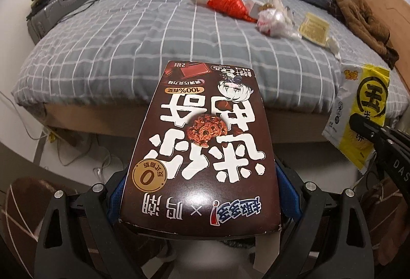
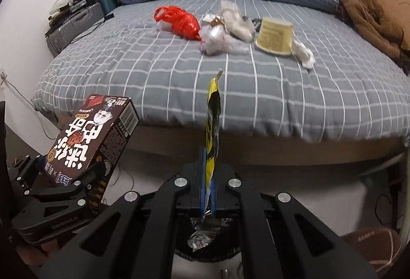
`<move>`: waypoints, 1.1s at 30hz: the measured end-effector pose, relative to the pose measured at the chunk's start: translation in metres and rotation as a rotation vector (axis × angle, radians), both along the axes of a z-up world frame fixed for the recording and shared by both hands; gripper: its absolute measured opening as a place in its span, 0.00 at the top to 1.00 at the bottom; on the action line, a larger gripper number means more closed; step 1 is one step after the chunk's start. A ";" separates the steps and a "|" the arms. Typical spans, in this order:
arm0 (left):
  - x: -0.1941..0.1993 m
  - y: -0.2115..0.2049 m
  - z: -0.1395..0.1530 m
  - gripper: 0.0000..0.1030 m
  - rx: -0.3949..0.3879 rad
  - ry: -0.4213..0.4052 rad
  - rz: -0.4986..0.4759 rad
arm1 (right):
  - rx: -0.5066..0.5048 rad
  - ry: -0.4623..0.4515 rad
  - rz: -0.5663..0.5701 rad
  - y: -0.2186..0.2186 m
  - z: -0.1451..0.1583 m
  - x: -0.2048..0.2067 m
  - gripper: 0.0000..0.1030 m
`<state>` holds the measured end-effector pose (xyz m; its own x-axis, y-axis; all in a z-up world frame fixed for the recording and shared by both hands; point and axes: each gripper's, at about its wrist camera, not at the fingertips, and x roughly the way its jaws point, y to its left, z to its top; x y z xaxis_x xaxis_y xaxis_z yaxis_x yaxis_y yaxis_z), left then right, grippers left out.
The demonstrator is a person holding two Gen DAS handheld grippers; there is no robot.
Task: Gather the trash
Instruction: 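Carry the brown box and yellow wrapper over the black trash bin, then open the right tool to drop the yellow wrapper into the bin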
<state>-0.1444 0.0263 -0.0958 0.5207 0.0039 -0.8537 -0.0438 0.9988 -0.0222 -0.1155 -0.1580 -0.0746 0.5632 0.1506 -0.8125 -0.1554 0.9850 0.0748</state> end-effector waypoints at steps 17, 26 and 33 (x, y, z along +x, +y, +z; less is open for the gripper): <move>-0.002 0.003 -0.090 0.13 0.021 0.203 -0.015 | -0.014 0.205 -0.016 -0.008 -0.088 -0.007 0.98; 0.020 0.003 -0.136 0.13 0.044 0.289 -0.012 | -0.041 0.329 -0.013 -0.009 -0.141 0.009 0.98; 0.027 0.004 -0.167 0.13 0.057 0.347 -0.002 | -0.035 0.399 -0.001 -0.002 -0.173 0.017 0.98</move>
<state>-0.1177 0.0300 -0.2626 0.2000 0.0559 -0.9782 -0.0374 0.9981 0.0494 -0.0987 -0.1596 -0.2480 0.2027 0.1182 -0.9721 -0.1199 0.9882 0.0952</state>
